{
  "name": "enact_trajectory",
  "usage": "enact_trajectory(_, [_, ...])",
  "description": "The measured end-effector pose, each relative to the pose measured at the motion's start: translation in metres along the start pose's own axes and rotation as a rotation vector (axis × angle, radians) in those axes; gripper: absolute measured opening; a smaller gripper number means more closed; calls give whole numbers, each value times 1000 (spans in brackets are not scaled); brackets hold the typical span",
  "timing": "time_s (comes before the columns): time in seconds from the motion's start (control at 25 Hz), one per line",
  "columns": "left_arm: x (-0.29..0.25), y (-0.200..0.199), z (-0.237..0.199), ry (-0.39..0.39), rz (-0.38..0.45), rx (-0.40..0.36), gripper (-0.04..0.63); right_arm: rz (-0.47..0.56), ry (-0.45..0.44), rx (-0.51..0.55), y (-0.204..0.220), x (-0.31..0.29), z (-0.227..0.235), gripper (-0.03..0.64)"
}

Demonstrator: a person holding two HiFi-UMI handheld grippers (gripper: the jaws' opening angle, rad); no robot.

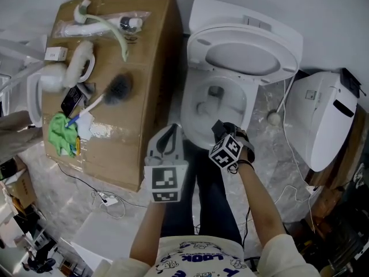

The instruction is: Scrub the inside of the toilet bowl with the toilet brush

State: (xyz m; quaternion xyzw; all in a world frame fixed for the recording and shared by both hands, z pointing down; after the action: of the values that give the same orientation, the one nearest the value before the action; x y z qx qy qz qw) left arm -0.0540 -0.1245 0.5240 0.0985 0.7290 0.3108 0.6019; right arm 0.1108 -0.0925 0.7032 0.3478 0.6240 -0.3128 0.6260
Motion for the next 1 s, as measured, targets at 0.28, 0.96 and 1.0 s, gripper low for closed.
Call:
enact_trajectory(0.28, [2,-4,5,6,11,3,2,-49,-59,142,30,14,-16,163])
enact_trajectory(0.96, [1,4,4,-11,3,27,2,-154,58,234,17,-35,11,163])
enact_trajectory(1.0, [1,4,3,-11,3,27,2,-157,65,229,16,-38,15,163])
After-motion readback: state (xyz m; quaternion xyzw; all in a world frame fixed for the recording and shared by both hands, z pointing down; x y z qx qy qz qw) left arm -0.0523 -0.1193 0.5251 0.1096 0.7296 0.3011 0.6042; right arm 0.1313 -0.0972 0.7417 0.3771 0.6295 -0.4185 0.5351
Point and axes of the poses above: the fingertips, and each gripper's own axes: x backward along the fingers, z to its right, y out of its underside, the point moved 5 cm from there along x, backward along the fingers, and after that the axes turned 11 degrees about -z, right-handed, at the moved point
